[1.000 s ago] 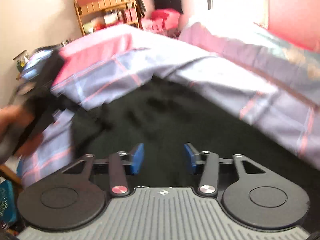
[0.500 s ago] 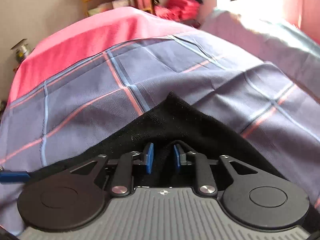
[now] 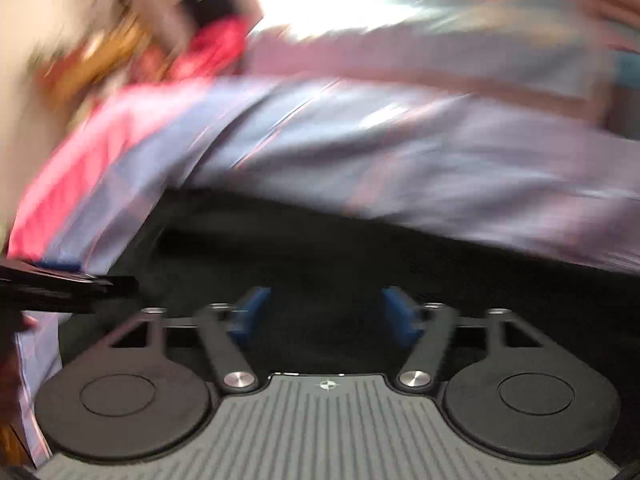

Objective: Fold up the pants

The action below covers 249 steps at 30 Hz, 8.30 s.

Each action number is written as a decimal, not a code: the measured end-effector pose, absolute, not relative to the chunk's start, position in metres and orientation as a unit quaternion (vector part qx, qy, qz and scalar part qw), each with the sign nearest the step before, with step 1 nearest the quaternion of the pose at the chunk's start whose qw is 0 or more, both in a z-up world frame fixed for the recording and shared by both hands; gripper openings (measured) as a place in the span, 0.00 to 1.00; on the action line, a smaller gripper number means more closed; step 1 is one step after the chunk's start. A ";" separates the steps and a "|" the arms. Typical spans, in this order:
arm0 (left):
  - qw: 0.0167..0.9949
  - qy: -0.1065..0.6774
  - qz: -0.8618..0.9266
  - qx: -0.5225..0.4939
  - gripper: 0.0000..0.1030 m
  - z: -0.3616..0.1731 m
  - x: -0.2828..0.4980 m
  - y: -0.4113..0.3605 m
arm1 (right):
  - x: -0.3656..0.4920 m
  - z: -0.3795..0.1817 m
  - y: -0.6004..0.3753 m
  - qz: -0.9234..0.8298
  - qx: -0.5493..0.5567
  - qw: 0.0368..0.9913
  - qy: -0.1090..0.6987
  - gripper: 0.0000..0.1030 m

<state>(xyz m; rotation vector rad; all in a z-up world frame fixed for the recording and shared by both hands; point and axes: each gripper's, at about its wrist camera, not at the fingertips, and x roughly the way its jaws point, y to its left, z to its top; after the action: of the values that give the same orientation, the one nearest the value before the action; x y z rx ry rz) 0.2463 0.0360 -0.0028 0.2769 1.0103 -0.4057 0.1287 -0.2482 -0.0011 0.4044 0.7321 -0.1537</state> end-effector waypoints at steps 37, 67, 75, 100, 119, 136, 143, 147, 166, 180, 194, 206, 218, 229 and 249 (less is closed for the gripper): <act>0.825 0.531 -0.118 0.152 1.00 -0.029 0.183 0.032 | -0.120 -0.012 -0.440 -0.406 0.267 0.820 0.302 0.38; 0.821 0.513 -0.181 0.172 1.00 -0.037 0.149 0.071 | -0.132 0.022 -0.246 -0.262 0.153 0.893 0.333 0.51; 0.820 0.504 -0.193 0.188 1.00 -0.043 0.144 0.075 | -0.064 -0.021 -0.189 -0.147 0.079 0.872 0.461 0.05; 0.807 0.494 -0.221 0.235 1.00 -0.041 0.133 0.076 | -0.019 -0.029 -0.128 -0.069 0.133 0.874 0.462 0.41; 0.807 0.498 -0.198 0.247 1.00 -0.042 0.133 0.069 | -0.058 -0.011 -0.135 -0.058 0.122 0.870 0.474 0.44; 0.803 0.502 -0.194 0.256 1.00 -0.042 0.134 0.066 | -0.184 -0.016 -0.242 -0.336 0.228 0.833 0.376 0.59; 0.804 0.499 -0.191 0.262 1.00 -0.042 0.133 0.062 | -0.172 -0.024 -0.279 -0.370 0.193 0.833 0.363 0.63; 0.802 0.502 -0.188 0.263 1.00 -0.042 0.132 0.061 | -0.195 -0.034 -0.295 -0.358 0.222 0.814 0.399 0.61; 0.802 0.505 -0.176 0.267 1.00 -0.041 0.132 0.059 | -0.232 -0.026 -0.319 -0.430 0.235 0.780 0.389 0.77; 0.803 0.509 -0.177 0.255 1.00 -0.040 0.132 0.062 | -0.220 -0.029 -0.308 -0.435 0.256 0.763 0.404 0.86; 0.752 0.624 -0.211 0.022 1.00 -0.017 0.131 0.148 | -0.262 -0.025 -0.283 -0.379 0.466 0.745 0.292 0.64; 0.738 0.634 -0.188 -0.133 1.00 -0.036 0.163 0.155 | -0.290 -0.064 -0.321 -0.295 0.665 0.667 0.161 0.42; 0.738 0.625 -0.171 -0.188 1.00 -0.033 0.173 0.169 | -0.291 -0.071 -0.333 -0.284 0.677 0.658 0.166 0.35; 0.731 0.630 -0.175 -0.193 1.00 -0.042 0.181 0.160 | -0.276 -0.062 -0.338 -0.298 0.631 0.682 0.219 0.10; 0.771 0.579 -0.222 -0.143 0.84 0.008 0.267 0.071 | -0.186 -0.002 -0.415 -0.292 0.574 0.748 0.157 0.07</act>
<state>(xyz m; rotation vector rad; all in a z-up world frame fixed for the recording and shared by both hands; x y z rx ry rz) 0.2666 0.0712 0.0083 -0.3109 1.2557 -0.4802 -0.1860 -0.4154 -0.0019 1.2561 0.3437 -0.6383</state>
